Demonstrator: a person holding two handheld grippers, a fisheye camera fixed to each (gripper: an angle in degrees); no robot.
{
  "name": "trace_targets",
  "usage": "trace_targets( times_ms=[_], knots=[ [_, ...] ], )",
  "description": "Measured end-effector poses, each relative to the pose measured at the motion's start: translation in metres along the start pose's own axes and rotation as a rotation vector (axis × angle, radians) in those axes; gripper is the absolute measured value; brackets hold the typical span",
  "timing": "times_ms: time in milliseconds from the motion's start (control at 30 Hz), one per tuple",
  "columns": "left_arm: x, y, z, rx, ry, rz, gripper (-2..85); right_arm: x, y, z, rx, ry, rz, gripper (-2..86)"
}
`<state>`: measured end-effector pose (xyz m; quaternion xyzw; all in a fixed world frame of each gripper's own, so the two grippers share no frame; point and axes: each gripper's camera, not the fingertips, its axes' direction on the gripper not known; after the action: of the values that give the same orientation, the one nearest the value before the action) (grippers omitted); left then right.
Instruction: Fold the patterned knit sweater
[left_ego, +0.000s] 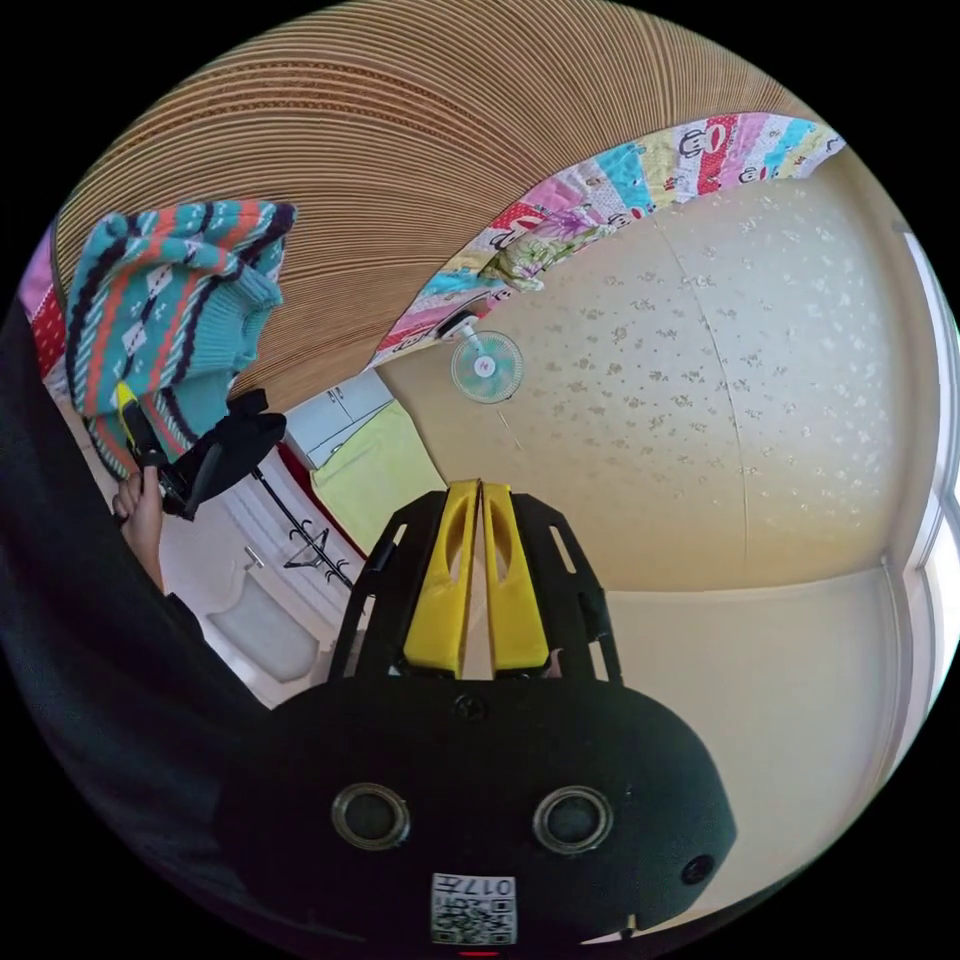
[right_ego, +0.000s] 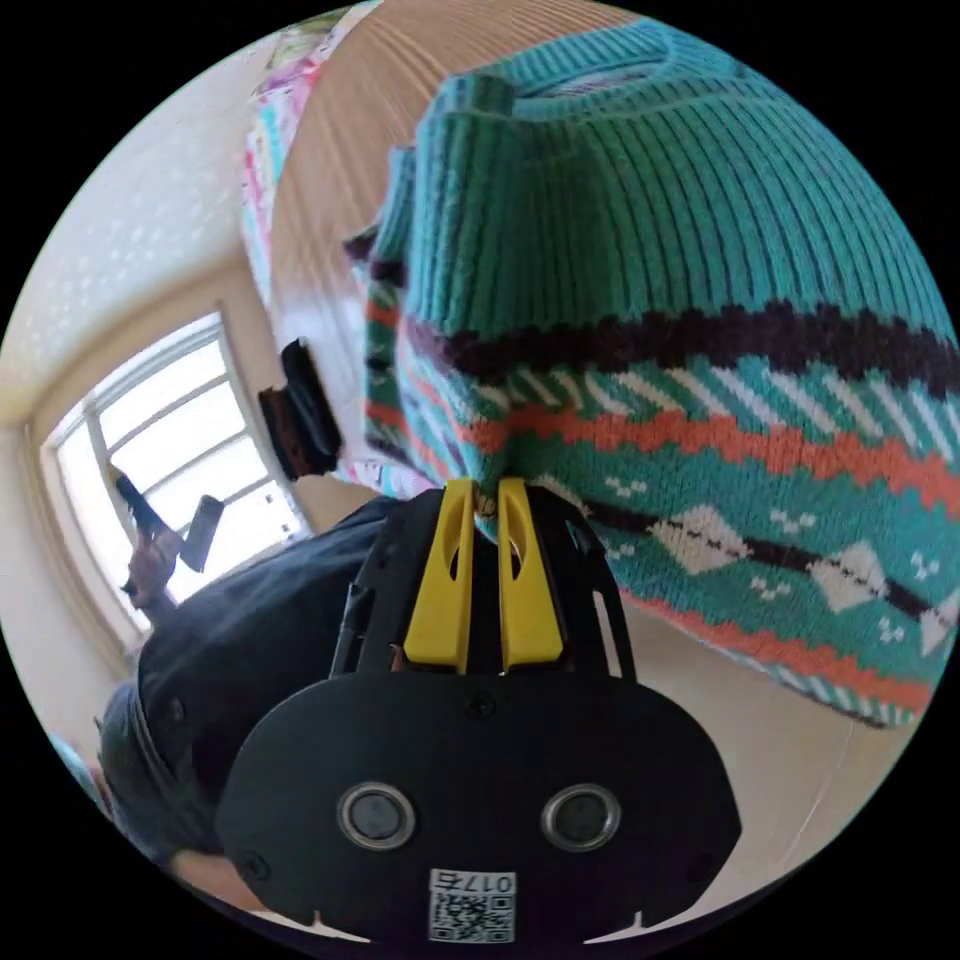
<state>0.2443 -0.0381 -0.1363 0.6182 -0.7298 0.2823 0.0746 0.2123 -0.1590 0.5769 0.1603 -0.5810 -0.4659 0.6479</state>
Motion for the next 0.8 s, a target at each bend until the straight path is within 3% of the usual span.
trace_targets(
  times_ms=[100,167,267,333,467,633,800],
  knots=[
    [0.004,-0.03,0.001,-0.045,-0.187,0.091,0.2,0.011,0.036,-0.016,0.03,-0.328,-0.22,3.1],
    [0.013,-0.064,-0.007,-0.059,-0.596,0.17,5.7,0.033,0.057,-0.028,0.094,-0.601,-0.267,2.8],
    [0.025,-0.1,-0.015,-0.012,-1.055,0.232,11.9,0.049,0.079,-0.037,0.083,-0.757,-0.299,2.6],
    [0.032,-0.121,-0.011,-0.02,-1.202,0.287,12.5,0.053,0.092,-0.034,0.014,-0.706,-0.279,2.6],
    [0.042,-0.17,0.009,-0.069,-1.394,0.345,13.3,0.07,0.117,-0.005,-0.185,-0.318,-0.12,2.4],
    [0.056,-0.232,0.032,-0.097,-1.408,0.328,14.7,0.116,0.134,-0.001,-0.141,-0.353,0.053,2.3],
    [0.081,-0.3,0.059,-0.128,-1.583,0.369,17.2,0.123,0.149,-0.001,-0.096,-0.316,0.043,2.4]
  ],
)
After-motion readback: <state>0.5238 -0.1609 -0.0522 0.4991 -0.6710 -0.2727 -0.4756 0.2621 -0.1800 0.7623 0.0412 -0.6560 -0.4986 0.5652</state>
